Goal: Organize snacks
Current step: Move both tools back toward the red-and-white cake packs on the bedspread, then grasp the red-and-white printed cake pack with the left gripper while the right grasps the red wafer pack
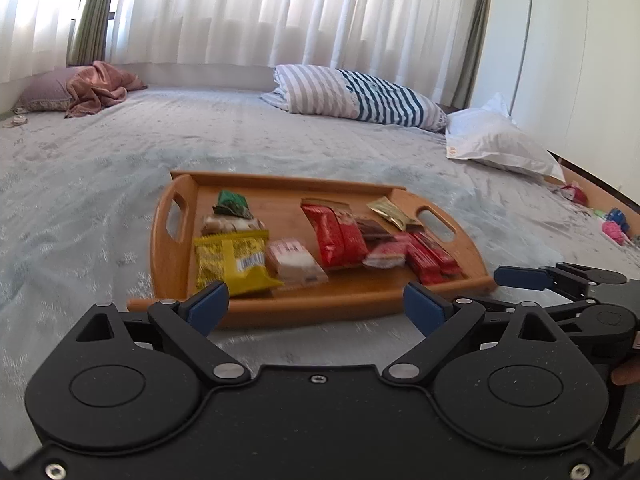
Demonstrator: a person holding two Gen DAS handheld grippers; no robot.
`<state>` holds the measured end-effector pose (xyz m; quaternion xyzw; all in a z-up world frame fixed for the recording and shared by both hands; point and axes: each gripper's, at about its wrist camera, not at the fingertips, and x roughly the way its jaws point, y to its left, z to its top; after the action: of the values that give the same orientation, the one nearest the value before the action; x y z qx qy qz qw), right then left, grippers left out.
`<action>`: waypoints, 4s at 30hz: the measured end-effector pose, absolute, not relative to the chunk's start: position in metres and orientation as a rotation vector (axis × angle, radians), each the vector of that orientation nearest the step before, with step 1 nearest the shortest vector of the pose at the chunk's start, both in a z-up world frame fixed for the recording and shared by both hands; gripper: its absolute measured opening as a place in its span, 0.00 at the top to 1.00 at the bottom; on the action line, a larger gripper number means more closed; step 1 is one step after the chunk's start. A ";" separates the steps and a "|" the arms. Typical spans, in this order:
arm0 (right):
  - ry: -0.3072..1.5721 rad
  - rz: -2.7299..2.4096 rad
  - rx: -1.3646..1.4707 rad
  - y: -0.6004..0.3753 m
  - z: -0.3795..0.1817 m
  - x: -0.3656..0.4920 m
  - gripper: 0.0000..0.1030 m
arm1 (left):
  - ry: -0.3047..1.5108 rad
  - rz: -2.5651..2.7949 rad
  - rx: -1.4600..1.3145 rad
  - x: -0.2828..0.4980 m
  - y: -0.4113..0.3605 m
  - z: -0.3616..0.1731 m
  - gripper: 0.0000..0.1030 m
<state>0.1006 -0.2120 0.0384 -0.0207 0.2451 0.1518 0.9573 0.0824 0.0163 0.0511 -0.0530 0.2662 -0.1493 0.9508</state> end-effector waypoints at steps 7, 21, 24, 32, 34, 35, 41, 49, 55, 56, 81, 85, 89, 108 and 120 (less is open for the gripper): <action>0.515 0.313 -0.079 -0.213 0.027 0.081 0.13 | 0.574 -0.332 -0.121 0.053 0.010 0.043 0.09; 0.515 0.367 -0.126 -0.207 0.014 0.047 0.11 | 0.636 -0.384 -0.119 0.018 -0.008 0.026 0.10; 0.513 0.382 -0.136 -0.204 0.011 0.042 0.10 | 0.673 -0.420 -0.129 0.016 -0.011 0.024 0.22; 0.513 0.397 -0.184 -0.196 0.004 0.038 0.08 | 0.756 -0.494 -0.152 0.018 -0.023 0.013 0.59; 0.513 0.394 -0.186 -0.195 0.003 0.037 0.08 | 0.762 -0.491 -0.160 0.020 -0.023 0.012 0.60; 0.513 0.392 -0.184 -0.196 0.003 0.038 0.08 | 0.762 -0.490 -0.164 0.020 -0.023 0.012 0.60; 0.520 0.399 -0.161 -0.198 0.004 0.042 0.08 | 0.771 -0.484 -0.206 0.025 -0.019 0.012 0.62; 0.511 0.420 -0.161 -0.191 0.006 0.044 0.08 | 0.760 -0.455 -0.218 0.028 -0.013 0.014 0.74; 0.513 0.422 -0.164 -0.184 0.007 0.049 0.08 | 0.746 -0.415 -0.222 0.032 -0.001 0.017 0.77; 0.513 0.421 -0.167 -0.183 0.007 0.049 0.08 | 0.743 -0.408 -0.222 0.033 0.001 0.018 0.79; 0.524 0.486 -0.209 -0.165 0.005 0.042 0.60 | 0.760 -0.400 -0.258 0.042 0.004 0.013 0.63; 0.523 0.475 -0.217 -0.164 0.006 0.037 0.61 | 0.753 -0.400 -0.245 0.042 -0.004 0.009 0.63; 0.526 0.458 -0.198 -0.165 0.006 0.033 0.62 | 0.756 -0.391 -0.251 0.045 -0.005 0.007 0.70; 0.539 0.393 -0.147 -0.148 0.012 0.053 0.36 | 0.728 -0.278 -0.243 0.052 0.016 0.014 0.73; 0.587 0.354 -0.096 -0.145 0.009 0.066 0.63 | 0.723 -0.246 -0.222 0.055 0.016 0.015 0.73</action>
<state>0.0661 -0.1453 0.0086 -0.0469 0.2876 0.1734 0.9408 0.0547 0.0161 0.0150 -0.1081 0.3521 -0.1197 0.9220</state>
